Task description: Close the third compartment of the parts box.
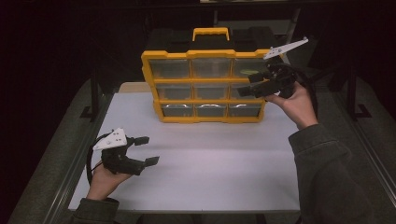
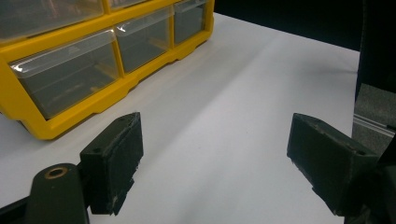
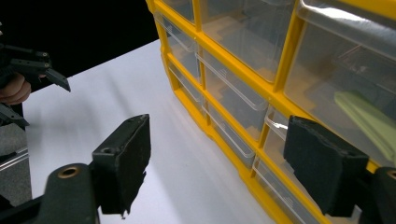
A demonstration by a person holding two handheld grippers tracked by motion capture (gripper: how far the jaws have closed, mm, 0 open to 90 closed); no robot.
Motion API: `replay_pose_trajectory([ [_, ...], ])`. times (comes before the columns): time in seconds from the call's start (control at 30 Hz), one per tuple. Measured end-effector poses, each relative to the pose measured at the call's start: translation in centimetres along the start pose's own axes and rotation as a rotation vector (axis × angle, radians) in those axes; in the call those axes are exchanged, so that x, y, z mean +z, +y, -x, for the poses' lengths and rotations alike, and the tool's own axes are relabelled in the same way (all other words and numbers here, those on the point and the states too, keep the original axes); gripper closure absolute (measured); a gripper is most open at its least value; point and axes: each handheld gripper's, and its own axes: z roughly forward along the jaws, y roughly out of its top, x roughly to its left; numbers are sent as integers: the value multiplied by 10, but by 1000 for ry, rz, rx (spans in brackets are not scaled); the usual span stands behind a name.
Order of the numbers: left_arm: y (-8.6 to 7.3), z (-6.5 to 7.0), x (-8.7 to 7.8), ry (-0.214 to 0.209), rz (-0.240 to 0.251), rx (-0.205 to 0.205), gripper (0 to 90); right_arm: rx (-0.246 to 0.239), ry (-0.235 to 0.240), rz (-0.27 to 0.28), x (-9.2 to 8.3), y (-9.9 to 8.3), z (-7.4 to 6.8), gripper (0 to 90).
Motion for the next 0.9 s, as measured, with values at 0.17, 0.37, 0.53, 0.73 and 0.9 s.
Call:
replay_pose_trajectory([
  [0.17, 0, 0, -1, 3, 0, -4, 173, 0, -12, 9, 1, -7, -5, 172],
  [0.37, 0, -1, -2, 9, 1, -9, 167, -5, -32, 26, 3, -18, -10, 141],
  [0.53, 0, 0, -1, 13, 0, -12, 166, -5, -33, 28, 7, -28, -14, 138],
  [0.73, 0, -1, 0, 16, -3, -8, 162, 7, -34, 24, 11, -39, -14, 138],
  [0.9, -1, -1, 1, 19, -4, -15, 162, 6, -30, 26, 13, -47, -17, 138],
])
